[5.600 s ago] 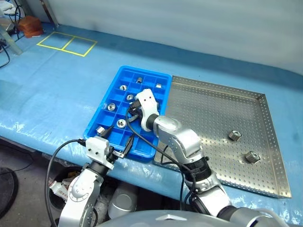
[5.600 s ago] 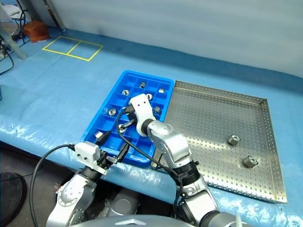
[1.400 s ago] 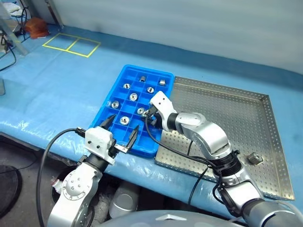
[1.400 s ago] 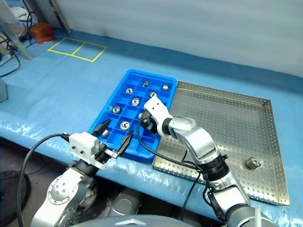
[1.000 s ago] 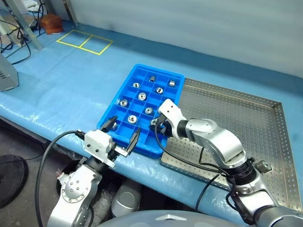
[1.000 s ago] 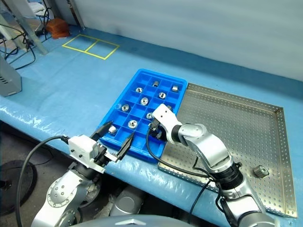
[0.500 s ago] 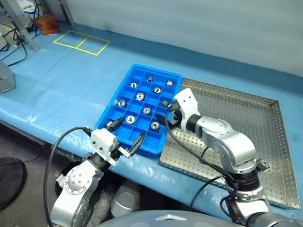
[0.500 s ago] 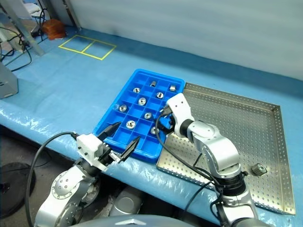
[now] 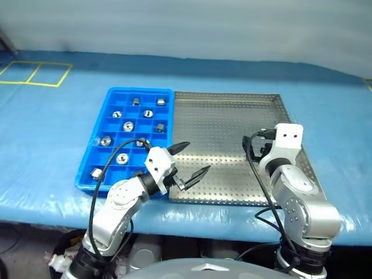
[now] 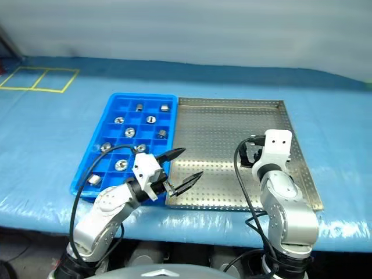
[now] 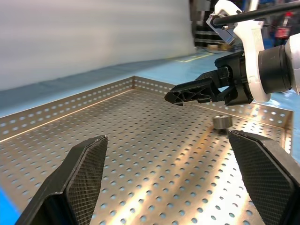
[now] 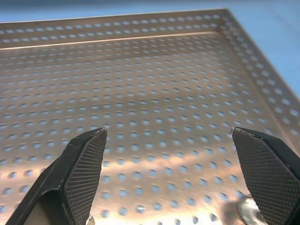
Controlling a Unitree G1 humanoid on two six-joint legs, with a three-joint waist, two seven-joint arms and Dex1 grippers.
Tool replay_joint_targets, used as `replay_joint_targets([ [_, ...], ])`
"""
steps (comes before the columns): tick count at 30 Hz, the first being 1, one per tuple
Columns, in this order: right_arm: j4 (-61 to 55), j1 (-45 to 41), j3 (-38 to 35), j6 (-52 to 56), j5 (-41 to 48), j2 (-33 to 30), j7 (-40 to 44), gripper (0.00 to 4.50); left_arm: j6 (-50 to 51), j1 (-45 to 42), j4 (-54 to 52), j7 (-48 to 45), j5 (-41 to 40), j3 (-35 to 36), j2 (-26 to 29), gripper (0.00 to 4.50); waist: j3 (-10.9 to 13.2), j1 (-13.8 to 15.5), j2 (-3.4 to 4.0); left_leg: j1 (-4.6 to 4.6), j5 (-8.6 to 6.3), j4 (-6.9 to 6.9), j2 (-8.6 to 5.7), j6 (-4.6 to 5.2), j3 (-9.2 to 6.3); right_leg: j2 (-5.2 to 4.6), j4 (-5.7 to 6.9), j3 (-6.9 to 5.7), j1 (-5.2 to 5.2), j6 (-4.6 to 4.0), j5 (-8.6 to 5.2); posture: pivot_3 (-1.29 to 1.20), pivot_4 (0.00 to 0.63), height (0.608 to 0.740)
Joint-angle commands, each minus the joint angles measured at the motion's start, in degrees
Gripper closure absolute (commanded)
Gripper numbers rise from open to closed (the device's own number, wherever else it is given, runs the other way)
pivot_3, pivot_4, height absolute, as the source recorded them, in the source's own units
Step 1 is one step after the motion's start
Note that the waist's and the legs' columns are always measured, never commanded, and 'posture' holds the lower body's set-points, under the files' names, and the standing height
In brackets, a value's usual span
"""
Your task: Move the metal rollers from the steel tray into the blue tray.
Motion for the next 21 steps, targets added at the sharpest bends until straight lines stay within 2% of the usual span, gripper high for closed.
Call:
replay_joint_targets([
  [1, 1.0, -0.1, -0.1, -4.1, -1.4, 2.5, -2.8, 0.02, -1.8, -0.5, 1.2, -0.9, 0.3, -1.5, -1.0, 0.00, 0.0, -1.3, 0.00, 0.04, 0.00, 0.00, 0.01, 0.00, 0.00, 0.03, 0.03, 0.04, 0.00, 0.00, 0.00, 0.03, 0.150, 0.740],
  [7, 6.8, 1.3, -1.1, -8.6, -2.8, 4.7, -4.6, 0.02, -2.1, 0.2, 2.1, -0.9, 0.8, -3.4, -2.0, 0.00, 0.0, -2.6, 0.00, 0.19, 0.01, -0.02, 0.03, 0.01, 0.02, 0.08, 0.13, 0.25, 0.02, 0.01, 0.00, 0.04, 0.150, 0.740],
  [21, 15.5, 0.4, -5.1, -14.8, -1.1, 7.5, -7.5, 0.02, -0.4, 1.2, -0.1, 0.7, 0.8, -3.7, -2.0, 0.00, 0.0, -2.5, 0.00, 0.35, 0.01, -0.05, 0.00, 0.03, 0.34, 0.05, 0.11, 0.62, 0.04, 0.12, 0.07, 0.09, 0.150, 0.740],
])
